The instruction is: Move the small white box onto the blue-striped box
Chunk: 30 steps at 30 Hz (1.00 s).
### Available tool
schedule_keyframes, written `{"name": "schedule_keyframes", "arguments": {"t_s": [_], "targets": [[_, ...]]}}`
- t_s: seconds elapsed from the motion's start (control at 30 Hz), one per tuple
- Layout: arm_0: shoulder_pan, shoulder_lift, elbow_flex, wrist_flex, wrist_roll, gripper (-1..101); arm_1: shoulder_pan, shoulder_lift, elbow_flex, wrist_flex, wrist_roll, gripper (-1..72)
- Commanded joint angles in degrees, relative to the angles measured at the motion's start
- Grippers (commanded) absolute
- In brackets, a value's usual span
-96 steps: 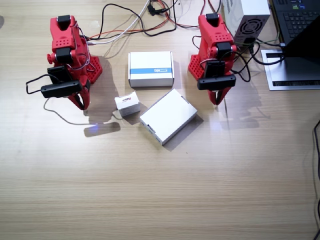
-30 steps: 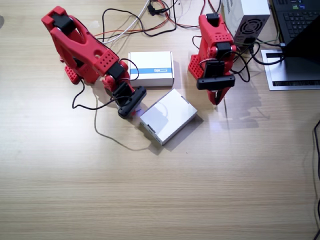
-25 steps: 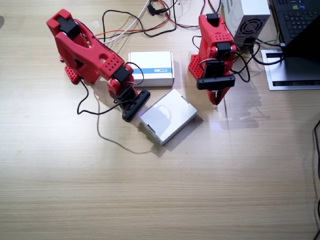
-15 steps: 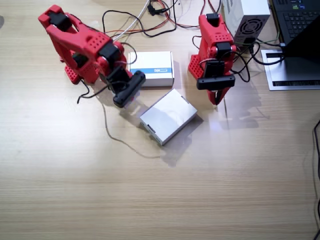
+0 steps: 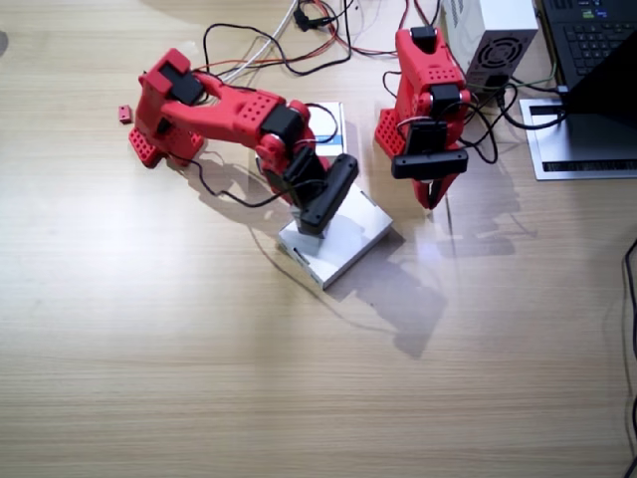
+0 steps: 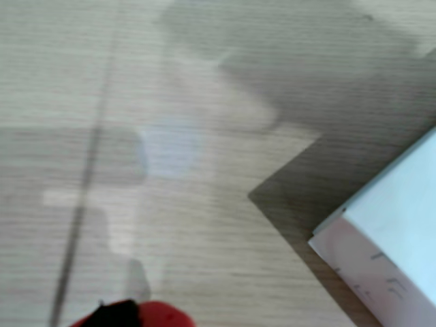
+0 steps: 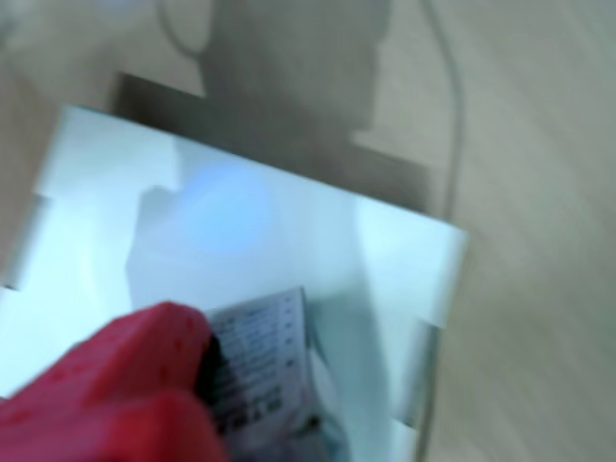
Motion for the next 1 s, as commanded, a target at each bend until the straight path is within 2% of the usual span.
{"name": "schedule_keyframes", "arguments": {"t_s": [0.0,0.03,0.1,0.17,0.23,0.33,0.4,0.47,0.53,0.6,0.7,0.77,0.83,0.9,0.97], "targets": [[1.6,1.9,-1.1,1.3,0.9,0,-4.9,-1.8,-4.1,1.3,-3.0,16.4],[1.6,1.9,-1.1,1.3,0.9,0,-5.5,-2.0,-2.9,1.3,-4.1,21.4],[1.6,1.9,-1.1,1.0,0.4,0,-6.7,-1.9,-0.8,1.3,-6.1,36.7],[1.8,1.9,-1.1,0.6,-0.3,0,-6.5,-1.7,-1.7,1.3,-5.9,43.6],[1.8,1.9,-1.1,0.6,-0.4,0,-4.9,-1.6,-4.4,1.3,-5.8,45.1],[1.8,1.9,-1.1,0.2,-1.3,6,-1.4,0.6,-7.6,1.3,-4.6,46.3],[1.8,1.9,-1.1,-2.1,-4.7,12,0.7,7.2,-7.9,1.4,-3.4,48.4],[0.4,1.8,-2.2,-5.7,-9.4,22,2.7,16.3,-4.2,1.5,-2.8,49.7],[1.0,1.6,-9.9,-3.4,-12.7,32,5.3,27.4,8.7,1.5,-5.3,49.5],[6.9,1.6,-23.4,2.8,-17.7,39,9.8,37.9,26.7,1.3,-6.2,49.7],[24.1,-8.8,-41.3,11.8,-24.4,40,19.1,53.8,55.5,-3.2,-8.0,49.5],[31.6,-26.4,-53.4,16.4,-30.6,41,27.5,64.5,72.2,-7.6,-12.1,49.2],[36.2,-34.8,-58.3,18.8,-31.5,41,36.9,72.6,86.0,-11.4,-17.3,49.2],[41.6,-38.0,-59.3,20.4,-31.7,41,44.2,80.2,95.6,-14.2,-22.5,49.0],[45.6,-46.2,-62.3,22.3,-33.6,41,50.3,86.5,98.5,-14.2,-27.5,48.9]]}}
